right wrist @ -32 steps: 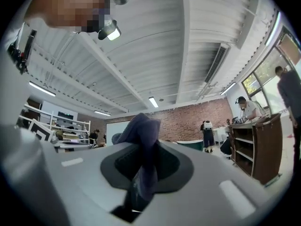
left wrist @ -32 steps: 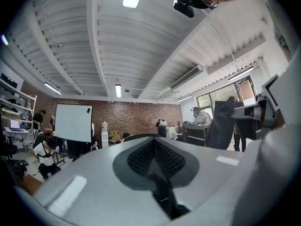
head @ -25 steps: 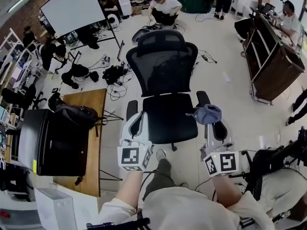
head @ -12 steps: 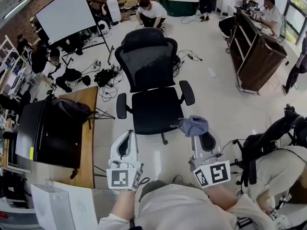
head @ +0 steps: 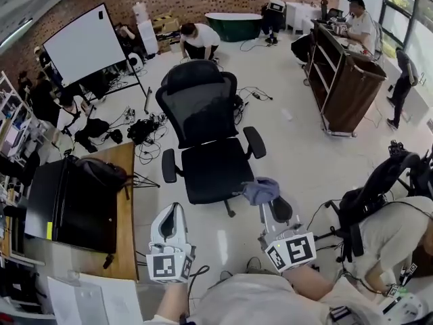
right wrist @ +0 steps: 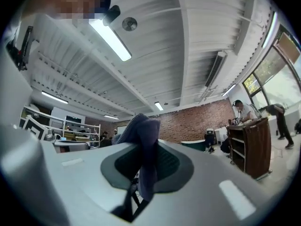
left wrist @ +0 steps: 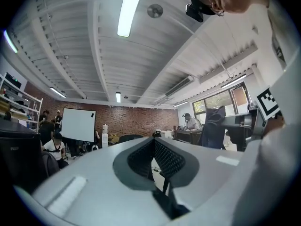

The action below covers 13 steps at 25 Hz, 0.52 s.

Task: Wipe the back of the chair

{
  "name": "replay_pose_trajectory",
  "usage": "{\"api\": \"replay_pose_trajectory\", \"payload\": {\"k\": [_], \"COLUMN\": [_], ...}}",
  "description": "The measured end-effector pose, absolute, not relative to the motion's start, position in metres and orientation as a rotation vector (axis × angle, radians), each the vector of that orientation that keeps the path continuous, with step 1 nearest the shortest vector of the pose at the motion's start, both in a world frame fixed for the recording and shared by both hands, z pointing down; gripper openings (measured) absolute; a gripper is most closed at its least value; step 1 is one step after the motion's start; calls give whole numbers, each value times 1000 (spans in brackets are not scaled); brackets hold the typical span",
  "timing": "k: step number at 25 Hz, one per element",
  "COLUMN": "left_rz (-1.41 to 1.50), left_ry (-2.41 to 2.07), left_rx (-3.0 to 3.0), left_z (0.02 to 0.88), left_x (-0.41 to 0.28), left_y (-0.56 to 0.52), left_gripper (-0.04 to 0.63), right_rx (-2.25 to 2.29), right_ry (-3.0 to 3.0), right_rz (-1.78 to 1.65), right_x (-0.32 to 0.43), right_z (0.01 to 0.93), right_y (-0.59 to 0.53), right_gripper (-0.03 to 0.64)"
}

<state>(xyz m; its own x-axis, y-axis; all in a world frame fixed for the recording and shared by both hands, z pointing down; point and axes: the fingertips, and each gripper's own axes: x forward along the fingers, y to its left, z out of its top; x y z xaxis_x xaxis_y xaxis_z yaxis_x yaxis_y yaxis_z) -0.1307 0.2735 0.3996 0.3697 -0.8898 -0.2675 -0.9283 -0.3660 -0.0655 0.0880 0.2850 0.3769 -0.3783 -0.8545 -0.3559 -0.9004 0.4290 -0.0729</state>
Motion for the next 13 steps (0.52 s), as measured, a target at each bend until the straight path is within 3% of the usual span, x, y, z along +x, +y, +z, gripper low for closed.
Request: {"api": "replay_pose_trajectory", "payload": {"k": [13], "left_rz": [261], "left_ry": [1601], "left_rx": [-2450], "left_z": [396], "left_x": [-127], "left_y": [290], "left_gripper": [20], "right_rx": [-1506], "right_ry": [2341], "right_rz": [215], "right_x": [86], "right_z": [367], "right_y": [307], "right_gripper": [48]}}
